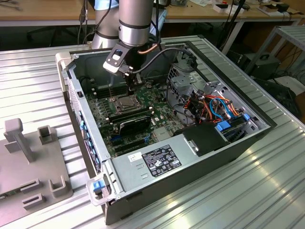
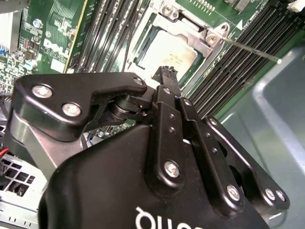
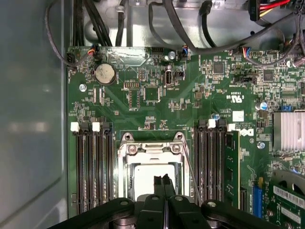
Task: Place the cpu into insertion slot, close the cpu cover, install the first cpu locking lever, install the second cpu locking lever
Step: 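Close the cpu cover, then install the first cpu locking lever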
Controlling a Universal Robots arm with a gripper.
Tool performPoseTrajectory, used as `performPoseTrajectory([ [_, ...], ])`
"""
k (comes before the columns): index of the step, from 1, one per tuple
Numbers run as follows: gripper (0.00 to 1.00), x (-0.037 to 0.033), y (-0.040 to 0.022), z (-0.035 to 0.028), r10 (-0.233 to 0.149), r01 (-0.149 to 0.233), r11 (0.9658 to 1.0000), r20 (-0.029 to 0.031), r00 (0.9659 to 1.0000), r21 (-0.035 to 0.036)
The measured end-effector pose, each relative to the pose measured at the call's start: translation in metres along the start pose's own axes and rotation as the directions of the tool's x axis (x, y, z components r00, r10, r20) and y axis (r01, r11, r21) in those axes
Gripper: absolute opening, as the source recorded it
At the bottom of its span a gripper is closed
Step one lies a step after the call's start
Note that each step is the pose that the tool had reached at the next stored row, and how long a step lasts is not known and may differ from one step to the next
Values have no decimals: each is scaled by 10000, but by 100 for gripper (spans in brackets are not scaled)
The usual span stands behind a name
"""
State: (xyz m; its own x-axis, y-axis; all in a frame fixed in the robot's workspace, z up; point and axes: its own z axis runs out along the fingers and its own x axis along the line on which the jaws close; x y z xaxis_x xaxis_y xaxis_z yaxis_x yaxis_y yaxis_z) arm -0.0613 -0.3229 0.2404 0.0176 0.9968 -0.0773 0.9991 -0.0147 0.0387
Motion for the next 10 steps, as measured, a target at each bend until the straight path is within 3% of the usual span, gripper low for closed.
performPoseTrajectory([
  [10,11,0,-19,12,0,0,10000,-16,10000,4],
])
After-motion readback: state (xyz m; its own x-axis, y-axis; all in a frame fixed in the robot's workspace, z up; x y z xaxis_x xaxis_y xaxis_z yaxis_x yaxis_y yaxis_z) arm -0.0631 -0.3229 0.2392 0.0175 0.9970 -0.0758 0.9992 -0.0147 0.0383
